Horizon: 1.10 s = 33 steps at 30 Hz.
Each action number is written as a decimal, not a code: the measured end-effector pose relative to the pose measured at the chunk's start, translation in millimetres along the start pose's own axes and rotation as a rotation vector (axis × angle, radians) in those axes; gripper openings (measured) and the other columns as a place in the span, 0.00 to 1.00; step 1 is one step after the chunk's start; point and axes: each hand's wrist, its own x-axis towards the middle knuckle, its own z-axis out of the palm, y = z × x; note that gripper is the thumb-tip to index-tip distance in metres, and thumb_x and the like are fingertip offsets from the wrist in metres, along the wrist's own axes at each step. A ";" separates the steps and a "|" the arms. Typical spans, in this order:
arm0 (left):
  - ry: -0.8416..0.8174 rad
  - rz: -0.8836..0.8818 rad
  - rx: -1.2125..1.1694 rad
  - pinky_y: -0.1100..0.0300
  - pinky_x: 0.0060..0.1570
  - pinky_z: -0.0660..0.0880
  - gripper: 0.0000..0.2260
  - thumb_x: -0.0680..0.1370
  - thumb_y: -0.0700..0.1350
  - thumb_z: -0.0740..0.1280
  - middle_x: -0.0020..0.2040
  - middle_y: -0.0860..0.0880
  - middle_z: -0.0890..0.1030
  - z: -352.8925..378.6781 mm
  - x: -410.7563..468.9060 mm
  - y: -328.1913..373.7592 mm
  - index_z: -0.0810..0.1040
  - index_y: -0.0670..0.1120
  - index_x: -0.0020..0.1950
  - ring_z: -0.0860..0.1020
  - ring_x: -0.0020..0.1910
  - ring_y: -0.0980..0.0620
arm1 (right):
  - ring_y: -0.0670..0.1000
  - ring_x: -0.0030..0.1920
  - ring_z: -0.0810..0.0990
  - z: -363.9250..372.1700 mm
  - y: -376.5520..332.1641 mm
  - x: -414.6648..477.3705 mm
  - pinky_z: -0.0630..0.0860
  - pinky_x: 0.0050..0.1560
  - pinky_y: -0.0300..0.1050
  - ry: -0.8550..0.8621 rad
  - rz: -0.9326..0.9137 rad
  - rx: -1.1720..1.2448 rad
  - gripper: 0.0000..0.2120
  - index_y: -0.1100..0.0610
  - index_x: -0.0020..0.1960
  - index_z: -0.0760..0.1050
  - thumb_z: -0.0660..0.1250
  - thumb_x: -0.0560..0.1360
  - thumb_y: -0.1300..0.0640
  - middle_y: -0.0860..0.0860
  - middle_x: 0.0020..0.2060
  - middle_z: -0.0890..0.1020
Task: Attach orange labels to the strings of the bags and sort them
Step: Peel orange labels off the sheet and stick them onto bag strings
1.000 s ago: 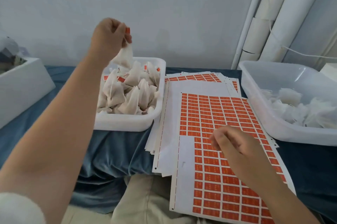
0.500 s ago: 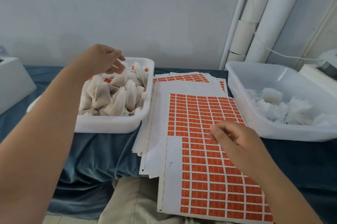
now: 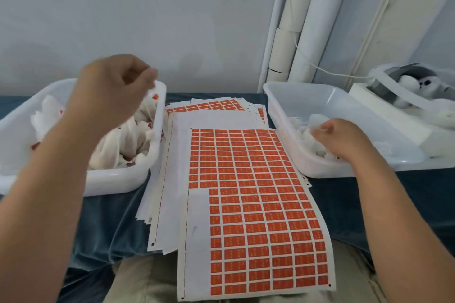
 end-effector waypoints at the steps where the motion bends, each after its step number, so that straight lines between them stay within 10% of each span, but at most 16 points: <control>1: -0.020 0.020 -0.041 0.62 0.36 0.78 0.10 0.82 0.55 0.68 0.40 0.58 0.85 5.4 -14.6 12.9 0.83 0.54 0.44 0.82 0.34 0.56 | 0.54 0.49 0.80 1.5 -1.5 7.6 0.75 0.56 0.51 -0.056 0.026 -0.062 0.21 0.53 0.68 0.80 0.66 0.82 0.42 0.52 0.53 0.84; 8: -0.302 0.032 -0.249 0.47 0.40 0.85 0.16 0.78 0.66 0.61 0.40 0.57 0.85 45.2 -102.0 51.4 0.83 0.59 0.45 0.85 0.40 0.52 | 0.56 0.41 0.80 12.0 2.2 24.6 0.76 0.44 0.50 -0.037 -0.005 -0.174 0.12 0.56 0.41 0.82 0.65 0.80 0.55 0.56 0.40 0.84; 18: -0.430 -0.140 -0.427 0.63 0.44 0.83 0.17 0.74 0.68 0.59 0.43 0.61 0.85 92.9 -164.0 41.3 0.82 0.61 0.47 0.84 0.45 0.58 | 0.37 0.39 0.77 -38.0 -18.7 -48.3 0.70 0.40 0.45 0.230 -0.346 0.415 0.08 0.45 0.49 0.77 0.59 0.79 0.48 0.37 0.39 0.80; 22: -0.341 -0.109 -0.443 0.73 0.48 0.79 0.12 0.78 0.67 0.60 0.52 0.68 0.82 94.3 -171.5 51.6 0.76 0.68 0.58 0.82 0.54 0.64 | 0.34 0.36 0.77 -42.0 -40.2 -92.2 0.73 0.43 0.47 -0.017 -0.363 0.564 0.11 0.39 0.51 0.80 0.60 0.77 0.44 0.37 0.39 0.82; 27: -0.475 -0.156 -0.593 0.67 0.58 0.80 0.34 0.72 0.76 0.66 0.62 0.67 0.80 90.6 -175.5 53.1 0.66 0.66 0.75 0.80 0.62 0.64 | 0.35 0.45 0.80 -4.3 -59.4 -136.6 0.76 0.44 0.40 -0.479 -0.477 0.404 0.09 0.37 0.50 0.79 0.60 0.83 0.44 0.38 0.45 0.82; 33: -0.786 -0.075 -0.522 0.56 0.55 0.84 0.17 0.77 0.63 0.73 0.56 0.62 0.85 92.5 -177.8 44.5 0.79 0.63 0.65 0.84 0.55 0.56 | 0.40 0.39 0.81 22.7 -68.1 -156.3 0.78 0.39 0.30 -0.586 -0.551 0.386 0.11 0.40 0.46 0.79 0.65 0.83 0.53 0.42 0.37 0.82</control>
